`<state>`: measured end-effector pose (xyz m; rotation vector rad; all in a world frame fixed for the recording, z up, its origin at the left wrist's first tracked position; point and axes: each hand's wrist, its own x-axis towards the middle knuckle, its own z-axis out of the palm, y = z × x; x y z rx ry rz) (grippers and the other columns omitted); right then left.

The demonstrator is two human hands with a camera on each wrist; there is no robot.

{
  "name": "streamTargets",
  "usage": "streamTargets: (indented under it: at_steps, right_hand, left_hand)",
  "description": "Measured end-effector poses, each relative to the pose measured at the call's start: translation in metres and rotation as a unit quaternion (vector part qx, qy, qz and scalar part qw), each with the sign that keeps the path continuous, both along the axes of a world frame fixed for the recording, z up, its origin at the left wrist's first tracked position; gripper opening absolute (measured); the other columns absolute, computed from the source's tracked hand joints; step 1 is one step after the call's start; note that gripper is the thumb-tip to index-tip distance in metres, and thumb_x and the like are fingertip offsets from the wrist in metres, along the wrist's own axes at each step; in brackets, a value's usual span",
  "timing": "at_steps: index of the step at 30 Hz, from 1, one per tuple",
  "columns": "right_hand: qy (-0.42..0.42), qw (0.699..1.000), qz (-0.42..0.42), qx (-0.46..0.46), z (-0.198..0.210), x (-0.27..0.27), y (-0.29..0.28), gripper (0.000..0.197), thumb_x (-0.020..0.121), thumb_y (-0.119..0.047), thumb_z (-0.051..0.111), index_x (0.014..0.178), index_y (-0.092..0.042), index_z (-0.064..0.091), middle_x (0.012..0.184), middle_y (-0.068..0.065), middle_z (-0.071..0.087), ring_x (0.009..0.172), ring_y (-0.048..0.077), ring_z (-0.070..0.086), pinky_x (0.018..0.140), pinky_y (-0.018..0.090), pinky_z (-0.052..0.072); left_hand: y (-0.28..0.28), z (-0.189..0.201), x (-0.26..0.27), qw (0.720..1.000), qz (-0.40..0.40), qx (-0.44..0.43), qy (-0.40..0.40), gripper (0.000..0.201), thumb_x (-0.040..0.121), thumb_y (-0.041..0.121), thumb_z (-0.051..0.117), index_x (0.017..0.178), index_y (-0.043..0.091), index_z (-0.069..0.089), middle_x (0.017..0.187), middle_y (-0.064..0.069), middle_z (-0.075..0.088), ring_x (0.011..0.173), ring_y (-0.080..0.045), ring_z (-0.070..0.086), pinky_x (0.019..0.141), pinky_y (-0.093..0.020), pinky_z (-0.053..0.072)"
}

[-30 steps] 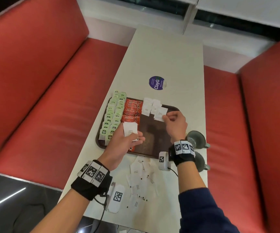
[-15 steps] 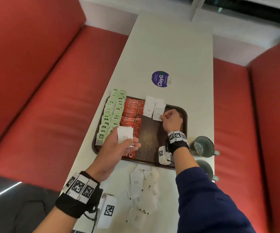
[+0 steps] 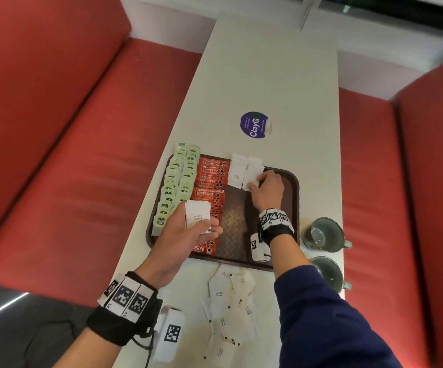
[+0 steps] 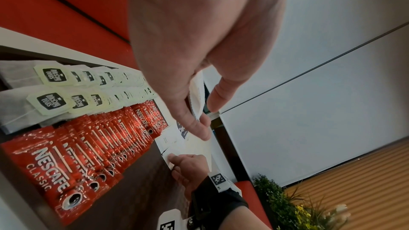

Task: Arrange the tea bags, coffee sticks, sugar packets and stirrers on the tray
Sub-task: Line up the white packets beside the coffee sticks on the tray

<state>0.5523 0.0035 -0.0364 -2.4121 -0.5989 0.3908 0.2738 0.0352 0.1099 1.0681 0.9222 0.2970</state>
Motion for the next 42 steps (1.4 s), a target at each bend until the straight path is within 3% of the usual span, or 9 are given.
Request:
streamTargets:
  at_steps: [5, 13, 21, 24, 26, 28, 31, 37, 42]
  right_hand:
    - [-0.004, 1.0, -0.004, 0.003, 0.001, 0.0, 0.003, 0.023, 0.094, -0.009, 0.08, 0.112, -0.01, 0.066, 0.127, 0.009, 0.063, 0.121, 0.028, 0.06, 0.094, 0.026, 0.037]
    - [-0.011, 1.0, -0.002, 0.01, 0.002, 0.001, 0.006, 0.021, 0.094, -0.003, 0.076, 0.109, -0.012, 0.066, 0.126, 0.008, 0.065, 0.117, 0.027, 0.062, 0.092, 0.028, 0.041]
    - [0.006, 0.998, -0.023, 0.049, 0.011, -0.007, -0.003, 0.02, 0.097, -0.019, 0.079, 0.106, -0.021, 0.062, 0.121, 0.008, 0.063, 0.109, 0.026, 0.062, 0.088, 0.03, 0.039]
    - [0.002, 0.994, -0.032, 0.108, 0.044, -0.025, -0.013, 0.013, 0.101, -0.028, 0.074, 0.107, -0.022, 0.064, 0.112, 0.002, 0.067, 0.1, 0.02, 0.066, 0.085, 0.03, 0.045]
    - [0.031, 0.988, -0.022, 0.148, 0.073, -0.043, -0.025, 0.01, 0.104, -0.031, 0.071, 0.104, -0.023, 0.066, 0.1, -0.009, 0.071, 0.089, 0.005, 0.068, 0.078, 0.022, 0.047]
    - [0.084, 0.982, 0.001, 0.17, 0.1, -0.065, -0.041, 0.013, 0.106, -0.037, 0.069, 0.102, -0.025, 0.07, 0.095, -0.014, 0.074, 0.088, -0.002, 0.07, 0.076, 0.015, 0.048]
    - [0.151, 0.968, 0.034, 0.199, 0.13, -0.098, -0.065, 0.019, 0.106, -0.044, 0.067, 0.1, -0.027, 0.074, 0.094, -0.008, 0.079, 0.091, 0.007, 0.074, 0.086, 0.028, 0.057]
    - [0.22, 0.944, 0.061, 0.24, 0.159, -0.145, -0.102, 0.024, 0.104, -0.045, 0.073, 0.097, -0.022, 0.072, 0.09, -0.001, 0.075, 0.089, 0.02, 0.07, 0.089, 0.043, 0.057]
    - [0.236, 0.929, 0.062, 0.278, 0.162, -0.171, -0.114, 0.02, 0.099, -0.038, 0.081, 0.098, -0.021, 0.071, 0.094, 0.001, 0.071, 0.088, 0.023, 0.065, 0.085, 0.04, 0.056]
  left_hand:
    - [-0.001, 0.0, 0.002, 1.0, -0.006, -0.001, -0.001, 0.033, 0.107, 0.004, 0.062, 0.136, 0.017, 0.056, 0.114, -0.015, 0.078, 0.108, -0.028, 0.079, 0.101, -0.041, 0.062]
    - [0.001, -0.002, 0.001, 1.0, -0.004, 0.005, -0.001, 0.033, 0.108, 0.006, 0.061, 0.137, 0.018, 0.056, 0.112, -0.012, 0.079, 0.107, -0.026, 0.079, 0.099, -0.038, 0.063]
    - [0.001, -0.003, 0.0, 0.998, 0.009, -0.036, -0.041, 0.035, 0.115, 0.005, 0.043, 0.147, 0.016, 0.055, 0.123, -0.013, 0.078, 0.119, -0.028, 0.076, 0.109, -0.045, 0.057]
    - [-0.002, -0.003, -0.001, 0.998, -0.006, -0.035, -0.059, 0.037, 0.116, 0.009, 0.041, 0.15, 0.018, 0.052, 0.129, -0.01, 0.077, 0.124, -0.026, 0.073, 0.111, -0.044, 0.057]
    - [-0.003, -0.003, -0.001, 0.997, -0.016, -0.029, -0.073, 0.037, 0.116, 0.011, 0.043, 0.151, 0.018, 0.051, 0.132, -0.009, 0.076, 0.126, -0.026, 0.072, 0.111, -0.041, 0.057]
    - [-0.004, -0.002, -0.002, 0.996, -0.018, -0.025, -0.085, 0.037, 0.114, 0.011, 0.048, 0.151, 0.016, 0.051, 0.133, -0.01, 0.076, 0.127, -0.026, 0.072, 0.111, -0.041, 0.057]
    - [-0.008, 0.0, -0.002, 0.996, 0.0, -0.023, -0.091, 0.038, 0.11, 0.01, 0.059, 0.147, 0.016, 0.056, 0.132, -0.009, 0.077, 0.125, -0.027, 0.073, 0.107, -0.042, 0.059]
    - [-0.017, 0.007, -0.006, 0.995, 0.052, 0.013, -0.082, 0.037, 0.097, 0.012, 0.076, 0.134, 0.016, 0.07, 0.124, -0.001, 0.08, 0.119, -0.02, 0.076, 0.098, -0.038, 0.063]
    - [-0.024, 0.01, -0.009, 0.995, 0.051, 0.053, -0.072, 0.035, 0.092, 0.019, 0.081, 0.126, 0.015, 0.076, 0.117, 0.0, 0.082, 0.111, -0.018, 0.078, 0.088, -0.028, 0.063]
